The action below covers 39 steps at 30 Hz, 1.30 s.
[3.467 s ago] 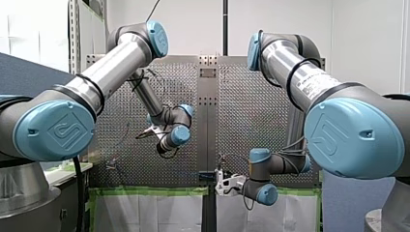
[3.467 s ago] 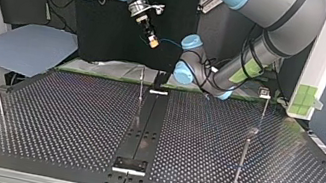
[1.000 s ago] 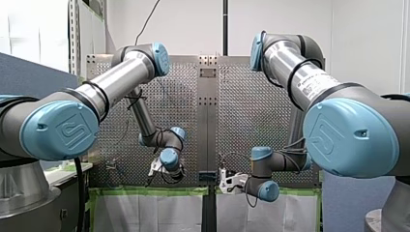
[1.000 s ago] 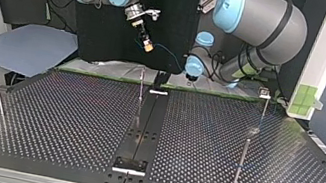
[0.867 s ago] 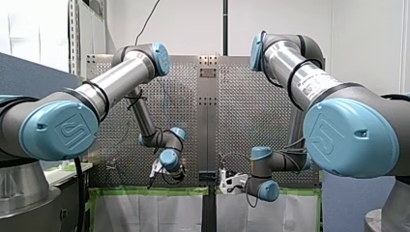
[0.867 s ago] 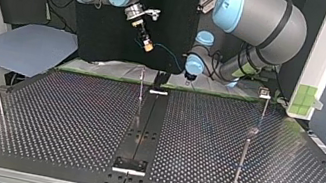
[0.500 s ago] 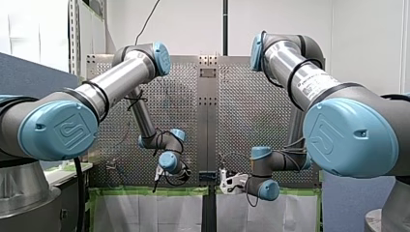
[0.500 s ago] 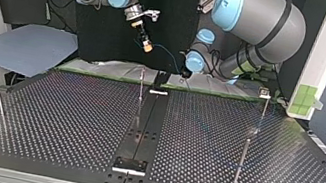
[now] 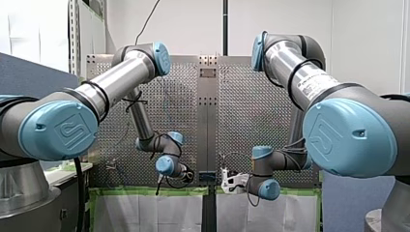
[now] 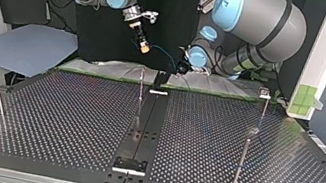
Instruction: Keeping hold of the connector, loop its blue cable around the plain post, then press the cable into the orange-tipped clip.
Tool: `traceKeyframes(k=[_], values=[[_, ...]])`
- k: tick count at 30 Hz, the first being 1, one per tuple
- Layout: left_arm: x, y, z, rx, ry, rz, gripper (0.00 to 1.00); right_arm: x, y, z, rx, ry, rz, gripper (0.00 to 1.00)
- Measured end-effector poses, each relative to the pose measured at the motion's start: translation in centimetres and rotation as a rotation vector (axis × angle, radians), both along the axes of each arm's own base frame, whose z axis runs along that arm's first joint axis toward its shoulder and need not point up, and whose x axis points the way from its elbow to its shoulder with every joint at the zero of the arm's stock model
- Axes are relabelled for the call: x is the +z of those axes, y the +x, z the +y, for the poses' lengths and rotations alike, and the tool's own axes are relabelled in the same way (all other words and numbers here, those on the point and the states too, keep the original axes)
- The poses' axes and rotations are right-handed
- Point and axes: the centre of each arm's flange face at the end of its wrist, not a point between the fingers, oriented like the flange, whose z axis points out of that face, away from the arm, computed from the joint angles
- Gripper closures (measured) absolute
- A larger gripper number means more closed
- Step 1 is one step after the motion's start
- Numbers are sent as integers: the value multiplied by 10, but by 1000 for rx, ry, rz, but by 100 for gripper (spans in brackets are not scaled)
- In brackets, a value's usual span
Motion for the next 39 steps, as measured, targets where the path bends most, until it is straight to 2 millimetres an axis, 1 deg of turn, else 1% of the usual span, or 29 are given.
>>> traceKeyframes(k=[5,10,16,25,29,34,39], values=[[1,0,3,-32,-22,-5,0,-1,-3,-2,-17,5,6,100],[11,-1,4,-73,-51,-25,0,-1,-5,-3,-30,6,10,100],[15,-6,8,-110,-76,-38,0,-1,-5,-5,-40,5,11,100],[20,-15,17,-88,-82,-75,0,-1,-6,-5,-42,5,11,100],[19,-23,19,-85,-82,-83,0,-1,-5,-5,-42,4,11,100],[28,-36,20,-81,-88,-113,0,-1,-5,-6,-43,1,9,100],[29,-46,17,-66,-74,-138,0,-1,-5,-5,-41,1,9,100]])
